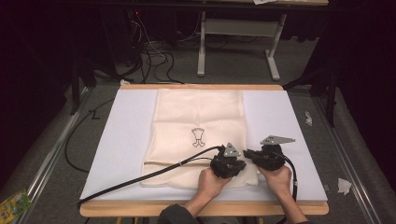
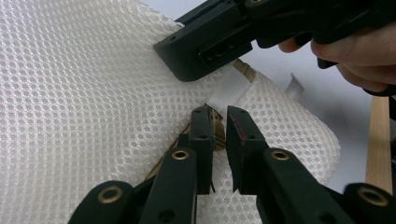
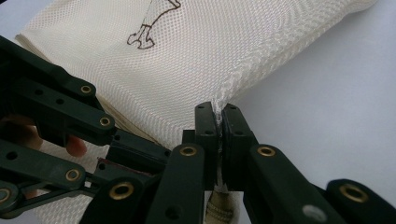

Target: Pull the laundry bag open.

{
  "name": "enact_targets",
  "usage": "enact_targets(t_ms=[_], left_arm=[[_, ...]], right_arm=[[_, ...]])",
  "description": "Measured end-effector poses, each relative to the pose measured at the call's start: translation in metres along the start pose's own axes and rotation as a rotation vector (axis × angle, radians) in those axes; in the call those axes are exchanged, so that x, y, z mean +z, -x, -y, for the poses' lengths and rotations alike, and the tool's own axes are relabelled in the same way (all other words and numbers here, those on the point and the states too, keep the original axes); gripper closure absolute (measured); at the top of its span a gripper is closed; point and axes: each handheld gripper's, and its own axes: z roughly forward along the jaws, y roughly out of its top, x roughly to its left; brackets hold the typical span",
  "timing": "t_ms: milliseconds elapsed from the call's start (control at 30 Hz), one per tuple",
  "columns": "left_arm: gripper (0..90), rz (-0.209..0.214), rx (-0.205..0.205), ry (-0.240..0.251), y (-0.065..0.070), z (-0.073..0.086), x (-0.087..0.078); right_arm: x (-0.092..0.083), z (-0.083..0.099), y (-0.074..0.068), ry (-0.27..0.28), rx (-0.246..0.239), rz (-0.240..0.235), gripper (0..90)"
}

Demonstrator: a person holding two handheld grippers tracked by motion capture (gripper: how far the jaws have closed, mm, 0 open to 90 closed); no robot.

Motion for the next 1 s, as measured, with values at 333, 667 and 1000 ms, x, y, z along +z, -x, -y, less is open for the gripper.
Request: enact_targets(t_ms=[333,667,1000], left_arm=[[86.2,0.006,0.017,-0.019,0.0009,-0.0031,-0.0007],[86.7,0.007,0.029,-0.023,0.0008,-0.0041,-0.0037],[86.8,0.003,0.038,-0.032,0.0011,-0.0039,-0.0053]], right_arm=[[-0.0013,0.002,0.0023,0.002,0.004,-0.002,87.9],[-0.0021,0.0062,0.006,0.004,-0.002,0.002,87.8],[-0.0019,0.0074,0.0066,-0.004,-0.019,0.008,87.9]])
